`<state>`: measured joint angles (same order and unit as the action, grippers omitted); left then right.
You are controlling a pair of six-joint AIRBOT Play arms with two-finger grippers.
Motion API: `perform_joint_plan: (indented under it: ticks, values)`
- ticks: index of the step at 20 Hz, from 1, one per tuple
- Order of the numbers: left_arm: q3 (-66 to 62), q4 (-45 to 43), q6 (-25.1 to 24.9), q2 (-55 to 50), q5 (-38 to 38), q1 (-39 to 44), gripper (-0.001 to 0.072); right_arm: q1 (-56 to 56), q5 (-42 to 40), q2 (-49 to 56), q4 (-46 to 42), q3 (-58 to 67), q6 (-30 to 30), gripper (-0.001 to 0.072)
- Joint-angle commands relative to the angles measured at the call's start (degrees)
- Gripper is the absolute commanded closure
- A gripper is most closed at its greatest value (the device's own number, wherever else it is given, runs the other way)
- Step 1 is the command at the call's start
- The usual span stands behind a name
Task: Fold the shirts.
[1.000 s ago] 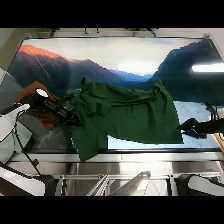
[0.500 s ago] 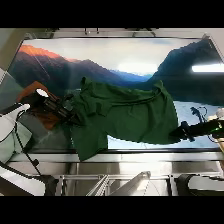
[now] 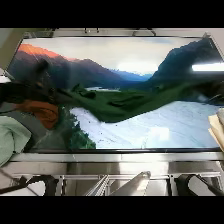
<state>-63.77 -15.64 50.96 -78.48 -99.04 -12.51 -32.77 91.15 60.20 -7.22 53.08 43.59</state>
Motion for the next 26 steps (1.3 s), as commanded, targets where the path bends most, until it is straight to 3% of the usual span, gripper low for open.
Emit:
perform_joint_plan:
  ticks: [1,4,6,9,11,13,15,18,21,24,26]
  values:
    - [-0.07,30.88,-3.87,14.21,-7.45,-4.15,0.0686,0.00,-10.36,-17.35,15.98,6.78,-3.37,0.0688]
    - [-0.07,54.16,-5.64,25.05,-7.23,-13.79,0.0686,0.00,-31.61,-28.83,16.46,13.84,-3.32,0.0689]
    - [-0.07,62.05,-4.61,31.58,-7.13,-23.32,0.0686,0.02,-40.54,-33.20,15.04,17.59,-3.32,0.0690]
    - [-0.15,63.76,2.73,38.58,-4.96,-37.57,0.0684,0.02,-41.83,-35.98,8.72,21.97,-3.30,0.0690]
    - [-0.17,64.92,2.73,38.64,-2.82,-37.38,0.0684,0.02,-41.83,-36.28,2.14,24.44,-1.51,0.0691]
    - [-1.55,56.83,3.45,35.63,-0.28,-34.73,0.0685,0.02,-40.96,-35.47,-5.01,25.07,2.91,0.0690]
    - [-5.70,38.77,4.20,30.88,1.25,-29.62,0.0685,0.04,-32.74,-31.01,-9.25,24.11,9.49,0.0691]
    - [-10.88,15.15,4.28,22.99,6.43,-18.25,0.0685,0.83,-26.34,-23.21,-9.33,13.68,9.90,0.0692]
    - [-12.15,-0.92,4.72,12.33,11.63,-7.21,0.0684,1.84,-29.09,-16.55,-9.94,-0.48,5.35,0.0691]
    - [-13.42,-5.29,4.61,-2.12,16.68,-1.55,0.0685,4.50,-36.17,-4.83,-7.91,-8.85,-2.27,0.0691]
    - [-18.45,-5.60,4.63,-14.14,16.41,0.04,0.0686,7.10,-37.83,7.02,0.26,-8.87,-11.52,0.0691]
